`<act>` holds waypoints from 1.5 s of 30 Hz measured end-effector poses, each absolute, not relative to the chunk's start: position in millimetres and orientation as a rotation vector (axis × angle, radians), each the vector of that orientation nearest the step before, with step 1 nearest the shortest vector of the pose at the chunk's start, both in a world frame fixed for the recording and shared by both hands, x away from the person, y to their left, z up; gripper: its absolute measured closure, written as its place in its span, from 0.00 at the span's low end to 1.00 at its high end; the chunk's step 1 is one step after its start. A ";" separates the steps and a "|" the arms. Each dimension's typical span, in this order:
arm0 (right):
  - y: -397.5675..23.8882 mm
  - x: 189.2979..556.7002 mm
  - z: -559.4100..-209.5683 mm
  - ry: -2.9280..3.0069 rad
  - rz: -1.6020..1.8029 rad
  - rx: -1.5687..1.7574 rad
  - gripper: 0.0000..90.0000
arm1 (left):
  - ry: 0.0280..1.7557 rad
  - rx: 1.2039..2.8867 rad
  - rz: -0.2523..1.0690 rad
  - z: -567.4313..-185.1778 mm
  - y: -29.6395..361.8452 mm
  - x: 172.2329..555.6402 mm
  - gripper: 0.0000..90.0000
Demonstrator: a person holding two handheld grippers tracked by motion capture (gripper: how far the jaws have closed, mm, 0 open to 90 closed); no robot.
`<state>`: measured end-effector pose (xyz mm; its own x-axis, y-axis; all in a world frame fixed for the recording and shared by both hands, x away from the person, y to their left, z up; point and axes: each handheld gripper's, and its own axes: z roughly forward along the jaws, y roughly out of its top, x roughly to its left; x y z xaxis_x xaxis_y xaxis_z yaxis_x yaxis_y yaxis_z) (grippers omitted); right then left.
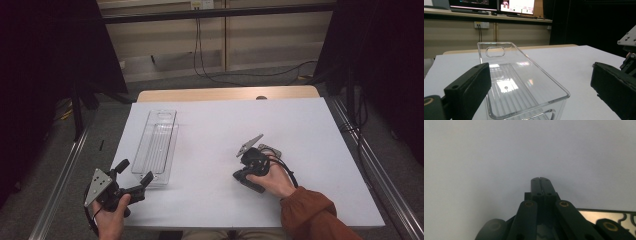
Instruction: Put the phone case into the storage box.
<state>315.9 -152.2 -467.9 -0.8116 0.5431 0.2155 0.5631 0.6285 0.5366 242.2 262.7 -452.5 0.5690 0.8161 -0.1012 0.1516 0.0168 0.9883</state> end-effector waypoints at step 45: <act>-201.3 294.8 -467.5 -2.746 -0.928 -1.065 1.00 | 0.872 1.485 0.628 -452.6 262.8 242.3 0.04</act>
